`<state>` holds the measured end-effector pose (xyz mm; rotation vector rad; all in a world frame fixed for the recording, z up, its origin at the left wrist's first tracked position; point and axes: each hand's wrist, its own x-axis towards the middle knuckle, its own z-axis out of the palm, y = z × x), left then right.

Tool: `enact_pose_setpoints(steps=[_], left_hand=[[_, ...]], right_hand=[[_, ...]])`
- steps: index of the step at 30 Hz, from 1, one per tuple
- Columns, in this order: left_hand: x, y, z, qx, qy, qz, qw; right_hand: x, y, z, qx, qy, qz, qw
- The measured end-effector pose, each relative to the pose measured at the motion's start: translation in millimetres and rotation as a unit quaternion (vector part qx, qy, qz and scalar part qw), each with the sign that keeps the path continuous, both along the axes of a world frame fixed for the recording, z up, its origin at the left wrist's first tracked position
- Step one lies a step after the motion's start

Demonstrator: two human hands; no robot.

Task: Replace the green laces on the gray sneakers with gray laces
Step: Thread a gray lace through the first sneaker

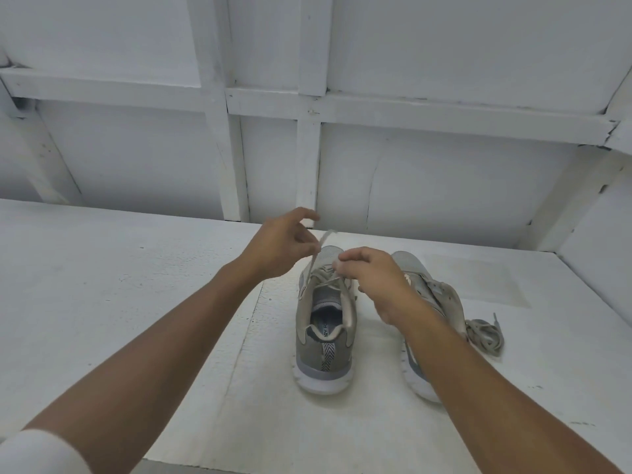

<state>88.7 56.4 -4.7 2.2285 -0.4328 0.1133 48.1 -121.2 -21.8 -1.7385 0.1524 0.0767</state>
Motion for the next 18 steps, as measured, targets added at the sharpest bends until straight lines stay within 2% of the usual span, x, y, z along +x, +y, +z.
enact_pose_setpoints(steps=[6,12,18], left_hand=[[1,-12,3,-0.032,0.030,-0.042,0.998],[11,0,-13,0.006,0.029,0.038,0.999],[-1,13,-29,0.067,0.006,0.065,0.996]], right_hand=[[1,22,-8,0.069,-0.012,-0.003,0.998],[5,14,-18,-0.122,-0.042,-0.052,0.990],[0,-6,-16,-0.172,-0.063,-0.065,0.981]])
